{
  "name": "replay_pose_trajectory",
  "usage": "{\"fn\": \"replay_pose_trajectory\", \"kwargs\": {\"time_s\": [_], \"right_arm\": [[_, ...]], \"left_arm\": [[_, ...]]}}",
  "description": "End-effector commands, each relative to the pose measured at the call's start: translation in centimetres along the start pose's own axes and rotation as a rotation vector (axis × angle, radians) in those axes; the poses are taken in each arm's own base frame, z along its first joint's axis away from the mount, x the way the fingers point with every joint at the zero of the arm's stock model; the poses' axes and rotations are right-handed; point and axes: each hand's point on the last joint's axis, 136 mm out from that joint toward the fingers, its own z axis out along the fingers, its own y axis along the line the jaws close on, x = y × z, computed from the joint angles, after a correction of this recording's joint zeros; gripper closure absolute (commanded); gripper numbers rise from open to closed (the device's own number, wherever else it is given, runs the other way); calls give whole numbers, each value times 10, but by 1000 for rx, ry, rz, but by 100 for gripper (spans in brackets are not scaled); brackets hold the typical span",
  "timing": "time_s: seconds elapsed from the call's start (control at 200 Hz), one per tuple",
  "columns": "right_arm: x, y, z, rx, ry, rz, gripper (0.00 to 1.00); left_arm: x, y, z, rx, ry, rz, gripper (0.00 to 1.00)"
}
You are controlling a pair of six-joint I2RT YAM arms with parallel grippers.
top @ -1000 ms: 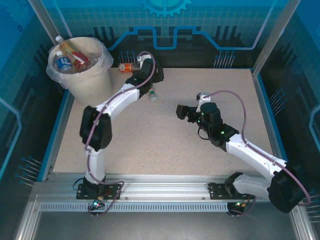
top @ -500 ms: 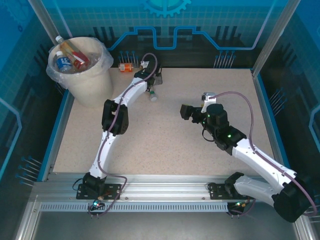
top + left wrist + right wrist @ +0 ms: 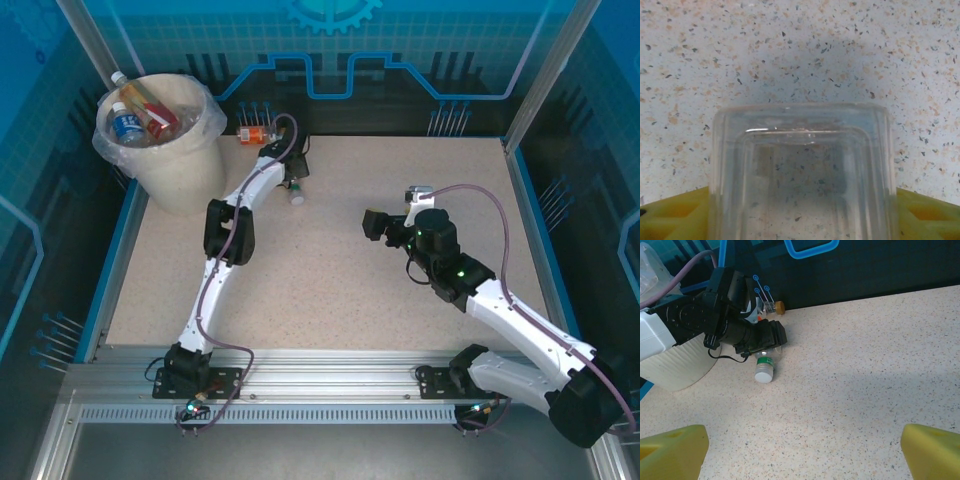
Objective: Put the plastic bottles in the bin
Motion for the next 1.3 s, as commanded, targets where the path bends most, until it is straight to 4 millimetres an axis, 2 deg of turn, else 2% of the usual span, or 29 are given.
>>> {"fn": "replay_pose_trajectory", "kwargs": {"time_s": [0.0, 0.105, 0.25, 0.375, 0.525, 0.585, 0.71, 0.795, 0.89, 1.075, 1.296], "right_arm": [[1, -7, 3, 21, 0, -16, 0], [2, 0, 5, -18, 6, -31, 0], [2, 13, 10, -83, 5, -39, 0], [2, 21, 13, -118, 7, -36, 0], [3, 22, 16, -121, 10, -36, 0], [2, 23, 16, -123, 7, -38, 0], [0, 24, 15, -130, 1, -37, 0], [-1, 26, 16, -137, 0, -26, 0], [1, 28, 15, -147, 4, -13, 0], [1, 30, 14, -164, -2, -2, 0], [-1, 36, 14, -190, 5, -7, 0]], "left_arm": [[-13, -19, -30, 122, 0, -19, 37], [-24, -32, -58, 230, -52, -32, 39], [-44, -40, -108, 340, -166, -41, 40], [-62, -44, -161, 434, -264, -34, 48], [-78, -35, -223, 508, -395, -28, 50], [-90, -28, -257, 526, -474, -9, 50], [-115, -7, -322, 543, -675, 25, 49], [-130, 11, -353, 527, -813, 39, 48], [-149, 39, -378, 496, -888, 14, 48], [-183, 90, -413, 415, -1002, -18, 48], [-226, 144, -425, 317, -1142, -109, 47]]}}
